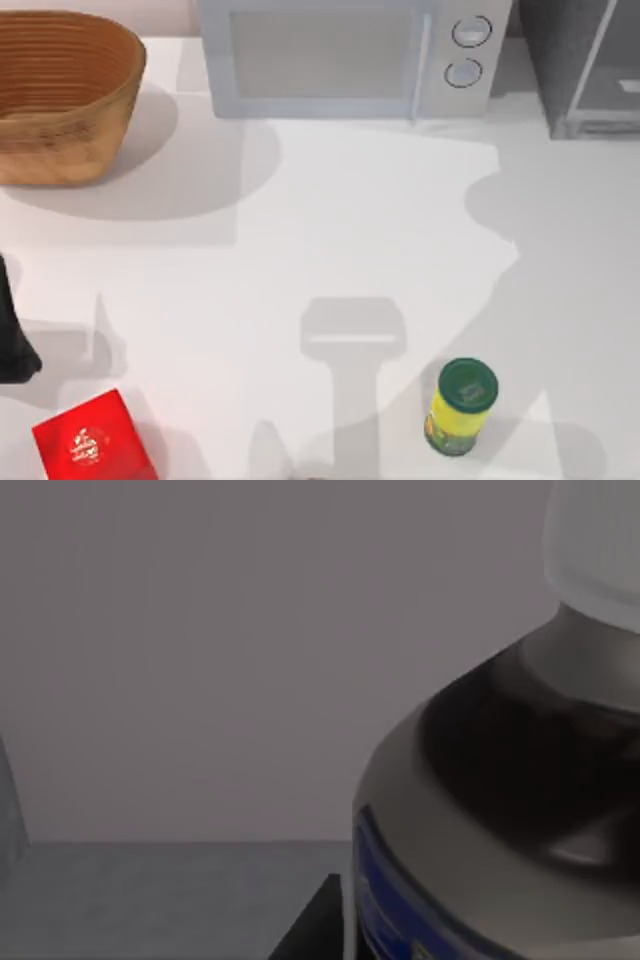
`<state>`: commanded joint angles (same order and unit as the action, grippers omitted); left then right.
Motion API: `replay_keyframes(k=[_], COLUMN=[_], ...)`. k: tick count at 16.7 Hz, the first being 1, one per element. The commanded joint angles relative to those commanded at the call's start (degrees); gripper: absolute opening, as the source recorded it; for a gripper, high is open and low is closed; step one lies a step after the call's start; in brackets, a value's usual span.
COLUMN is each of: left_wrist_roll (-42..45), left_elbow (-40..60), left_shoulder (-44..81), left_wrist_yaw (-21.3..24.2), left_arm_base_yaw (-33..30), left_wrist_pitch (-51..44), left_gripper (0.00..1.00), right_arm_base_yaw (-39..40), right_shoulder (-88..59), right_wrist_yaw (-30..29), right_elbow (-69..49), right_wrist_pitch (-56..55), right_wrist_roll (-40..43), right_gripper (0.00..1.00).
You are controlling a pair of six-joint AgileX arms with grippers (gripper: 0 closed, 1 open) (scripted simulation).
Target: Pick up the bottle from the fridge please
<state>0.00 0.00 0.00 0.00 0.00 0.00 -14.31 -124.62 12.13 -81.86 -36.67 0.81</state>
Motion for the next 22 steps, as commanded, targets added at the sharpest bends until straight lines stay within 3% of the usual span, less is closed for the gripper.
replay_keyframes(k=[8,17,22], left_wrist_roll=[0.00,0.00,0.00], left_elbow=[0.00,0.00,0.00], left_shoulder=[0.00,0.00,0.00], left_wrist_yaw=[0.00,0.00,0.00], left_arm_base_yaw=[0.00,0.00,0.00], left_wrist_pitch=[0.00,0.00,0.00], left_gripper=[1.00,1.00,1.00], right_arm_base_yaw=[-0.03,-2.92,-3.36], right_shoulder=[2.16,17.47,19.60], right_wrist_yaw=[0.28,3.22,3.66], right_elbow=[-0.09,23.66,26.17], right_wrist_pitch=[2.28,-5.25,-6.43], right_wrist_roll=[0.03,0.25,0.33], right_gripper=[0.00,0.00,0.00])
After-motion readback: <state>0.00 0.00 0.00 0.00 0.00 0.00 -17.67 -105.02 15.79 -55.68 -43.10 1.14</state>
